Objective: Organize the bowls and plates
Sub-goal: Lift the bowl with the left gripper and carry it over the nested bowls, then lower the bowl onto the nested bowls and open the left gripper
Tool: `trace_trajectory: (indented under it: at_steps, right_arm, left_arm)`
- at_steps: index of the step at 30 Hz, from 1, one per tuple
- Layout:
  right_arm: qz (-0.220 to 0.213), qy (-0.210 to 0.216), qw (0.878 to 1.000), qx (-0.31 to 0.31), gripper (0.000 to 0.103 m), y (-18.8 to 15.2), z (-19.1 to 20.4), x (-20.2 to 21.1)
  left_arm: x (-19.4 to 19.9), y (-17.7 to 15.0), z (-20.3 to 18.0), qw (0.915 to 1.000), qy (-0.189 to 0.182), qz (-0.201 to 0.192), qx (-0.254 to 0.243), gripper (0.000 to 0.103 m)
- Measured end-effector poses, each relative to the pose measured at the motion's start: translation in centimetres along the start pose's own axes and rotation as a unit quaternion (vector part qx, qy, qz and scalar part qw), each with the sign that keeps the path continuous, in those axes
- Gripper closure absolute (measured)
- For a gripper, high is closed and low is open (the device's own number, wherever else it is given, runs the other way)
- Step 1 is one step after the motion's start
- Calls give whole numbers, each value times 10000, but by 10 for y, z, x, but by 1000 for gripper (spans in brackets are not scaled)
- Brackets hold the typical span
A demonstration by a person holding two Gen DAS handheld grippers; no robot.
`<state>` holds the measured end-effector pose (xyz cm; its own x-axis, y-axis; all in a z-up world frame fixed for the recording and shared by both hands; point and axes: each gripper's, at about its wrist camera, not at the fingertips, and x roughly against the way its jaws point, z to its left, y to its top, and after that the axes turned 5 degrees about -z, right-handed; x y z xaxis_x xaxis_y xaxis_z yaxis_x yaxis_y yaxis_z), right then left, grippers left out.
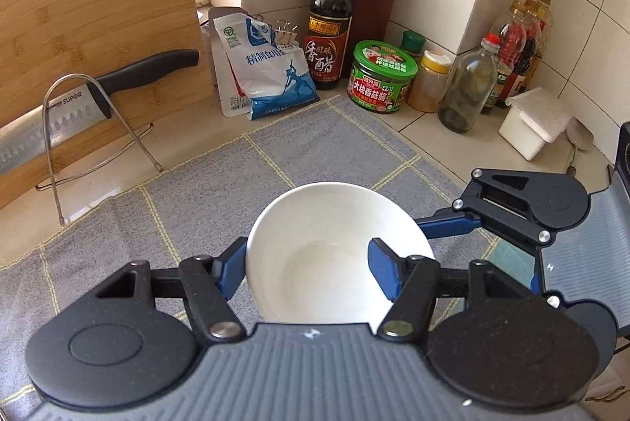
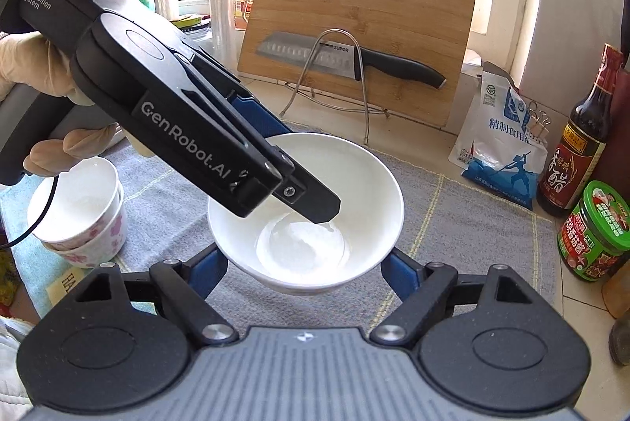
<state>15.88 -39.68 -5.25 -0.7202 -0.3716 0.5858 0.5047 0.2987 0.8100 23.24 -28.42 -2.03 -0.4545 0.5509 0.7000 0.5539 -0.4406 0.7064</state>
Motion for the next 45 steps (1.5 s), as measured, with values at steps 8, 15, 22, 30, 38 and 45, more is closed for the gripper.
trace_trajectory:
  at_steps: [8,15,22,30,38,45]
  right_arm:
    - [-57,-2,10000,26,15,8,43,9]
    - [-48,36,9998,163,15,17,85,11]
    - [-46,163,9994,313,15,24,125,10]
    - [-25,376,9983,447,15,33,158,0]
    - [74,562,9972,491,15,35,178,-12]
    - [237,654,9966,443,15,32,187,-22]
  left_arm:
    - [45,-24,10,9998,10,-162,-74,39]
    - [81,-48,26,9996,60,-294,6,39]
    - [113,-74,44,9991,171,-354,132,39]
    - [139,-97,61,9982,339,-383,326,39]
    - [152,-115,76,9972,441,-338,500,39]
    - [150,-126,86,9971,425,-233,590,39]
